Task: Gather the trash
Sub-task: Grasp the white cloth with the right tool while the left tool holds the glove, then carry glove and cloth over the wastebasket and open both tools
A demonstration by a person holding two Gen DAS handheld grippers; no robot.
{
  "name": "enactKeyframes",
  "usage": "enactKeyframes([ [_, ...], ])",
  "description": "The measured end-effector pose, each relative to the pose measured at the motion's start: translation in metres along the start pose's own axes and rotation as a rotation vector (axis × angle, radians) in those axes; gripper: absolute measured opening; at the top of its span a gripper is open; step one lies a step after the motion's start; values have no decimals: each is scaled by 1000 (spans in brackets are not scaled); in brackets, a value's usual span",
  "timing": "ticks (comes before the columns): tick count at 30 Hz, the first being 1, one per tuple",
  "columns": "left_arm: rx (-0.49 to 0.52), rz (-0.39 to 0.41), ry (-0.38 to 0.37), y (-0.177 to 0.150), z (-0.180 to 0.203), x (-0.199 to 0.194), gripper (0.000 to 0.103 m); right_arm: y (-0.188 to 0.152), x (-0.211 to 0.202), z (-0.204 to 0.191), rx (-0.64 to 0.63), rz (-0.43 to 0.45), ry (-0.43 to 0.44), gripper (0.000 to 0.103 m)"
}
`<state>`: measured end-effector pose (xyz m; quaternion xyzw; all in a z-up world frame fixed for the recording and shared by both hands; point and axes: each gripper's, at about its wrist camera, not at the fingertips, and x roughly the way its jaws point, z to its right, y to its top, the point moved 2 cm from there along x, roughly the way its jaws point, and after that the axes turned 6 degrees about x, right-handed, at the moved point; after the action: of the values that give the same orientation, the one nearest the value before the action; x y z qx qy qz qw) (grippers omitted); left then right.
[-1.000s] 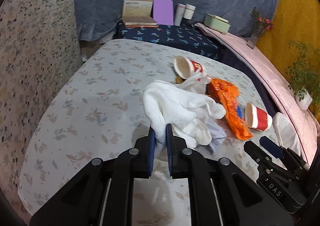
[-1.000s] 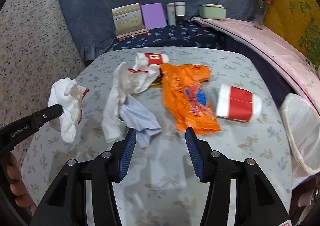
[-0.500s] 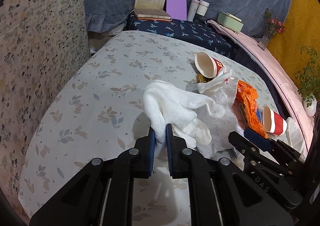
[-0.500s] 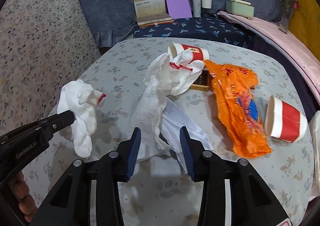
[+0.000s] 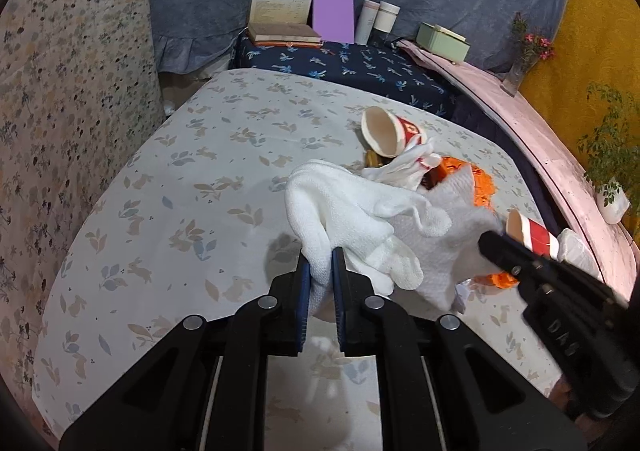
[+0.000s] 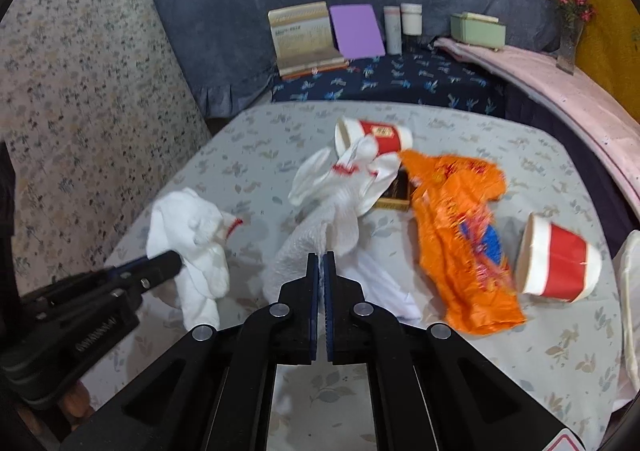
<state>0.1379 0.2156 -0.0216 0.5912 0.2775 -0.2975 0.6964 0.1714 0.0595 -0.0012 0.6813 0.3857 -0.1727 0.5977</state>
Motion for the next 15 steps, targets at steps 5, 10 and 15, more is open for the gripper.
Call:
enactKeyframes([
  [5,34,22,-21,5,24,-10,10,19,-39,19,29,89,-16,3],
  [10,82,40,-49,9,56,-19,10,30,-75,49,62,162,-60,3],
  [15,141,53,-94,14,98,-24,10,32,-104,89,106,213,-123,3],
])
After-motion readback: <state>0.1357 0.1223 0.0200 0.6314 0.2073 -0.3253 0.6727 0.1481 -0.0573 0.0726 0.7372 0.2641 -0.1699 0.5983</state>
